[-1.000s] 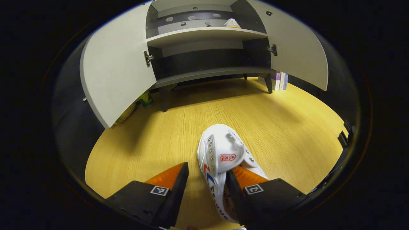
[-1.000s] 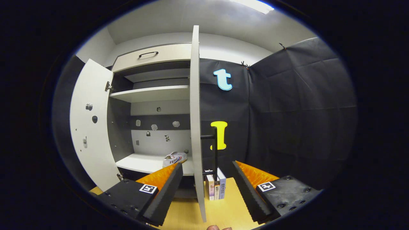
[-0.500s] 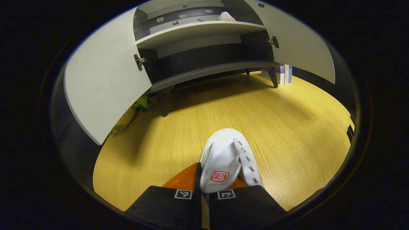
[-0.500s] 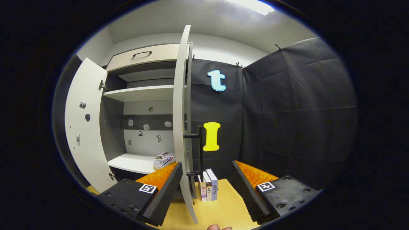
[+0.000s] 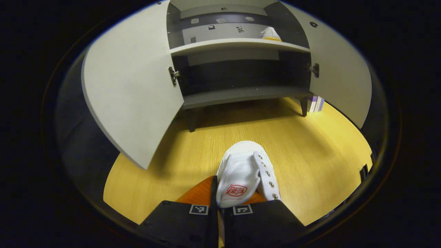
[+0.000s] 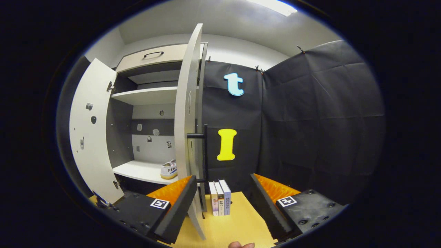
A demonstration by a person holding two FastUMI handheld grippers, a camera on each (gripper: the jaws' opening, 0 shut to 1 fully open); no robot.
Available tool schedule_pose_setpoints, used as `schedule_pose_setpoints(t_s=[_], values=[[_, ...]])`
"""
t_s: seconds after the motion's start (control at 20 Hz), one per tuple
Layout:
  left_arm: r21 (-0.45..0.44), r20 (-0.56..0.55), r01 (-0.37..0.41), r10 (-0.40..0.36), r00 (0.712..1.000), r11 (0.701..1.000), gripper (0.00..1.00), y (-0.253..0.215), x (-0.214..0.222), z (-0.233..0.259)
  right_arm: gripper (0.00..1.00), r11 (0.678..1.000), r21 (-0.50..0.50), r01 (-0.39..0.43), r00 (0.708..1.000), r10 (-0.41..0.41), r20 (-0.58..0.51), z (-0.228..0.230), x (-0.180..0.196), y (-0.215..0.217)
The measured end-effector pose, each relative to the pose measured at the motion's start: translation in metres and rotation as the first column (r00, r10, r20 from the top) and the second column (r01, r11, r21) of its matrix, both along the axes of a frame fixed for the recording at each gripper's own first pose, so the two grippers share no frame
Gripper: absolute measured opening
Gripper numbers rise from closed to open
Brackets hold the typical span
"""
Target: Grab one shoe with the right hand and put it into the shoe cabinet, grab the other shoe with the left hand and put it into the shoe cabinet; then close the right door with the right hand and the left door with the left hand.
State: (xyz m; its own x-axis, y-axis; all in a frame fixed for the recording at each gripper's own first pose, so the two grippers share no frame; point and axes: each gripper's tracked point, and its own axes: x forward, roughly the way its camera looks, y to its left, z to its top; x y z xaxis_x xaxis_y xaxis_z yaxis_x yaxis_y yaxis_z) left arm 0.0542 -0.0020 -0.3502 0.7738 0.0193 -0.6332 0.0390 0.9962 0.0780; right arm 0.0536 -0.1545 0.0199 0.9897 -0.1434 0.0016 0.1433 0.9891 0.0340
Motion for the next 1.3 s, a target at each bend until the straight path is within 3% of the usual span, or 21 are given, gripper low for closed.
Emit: schedule_pose_setpoints(t_s=[0.2,0.4,0.65,1.15,1.3], values=[[-0.053,0.028,-0.081,0.083,0.996,0.995,0.11,0.001,0.009,0.065,0.98,0.997,0.078,-0.016,0.999,0.019,-0.037,-0.01,0.002,-0.005],[-0.083,0.082,-0.111,0.118,0.99,0.99,0.11,-0.001,0.034,0.131,0.98,0.994,0.104,-0.039,0.998,0.043,-0.035,-0.019,0.007,-0.01],[-0.09,0.153,-0.103,0.116,0.981,0.991,0.11,-0.006,0.081,0.201,0.98,0.987,0.155,-0.044,0.998,0.052,-0.046,-0.031,0.015,-0.02],[-0.094,0.222,-0.1,0.119,0.968,0.99,0.11,-0.013,0.195,0.299,0.98,0.993,0.105,-0.049,0.998,0.052,-0.029,-0.039,0.029,-0.04],[-0.047,0.227,-0.101,0.109,0.968,0.994,0.11,-0.009,0.238,0.312,0.98,0.994,0.097,-0.055,0.998,0.057,-0.022,-0.038,0.031,-0.046]])
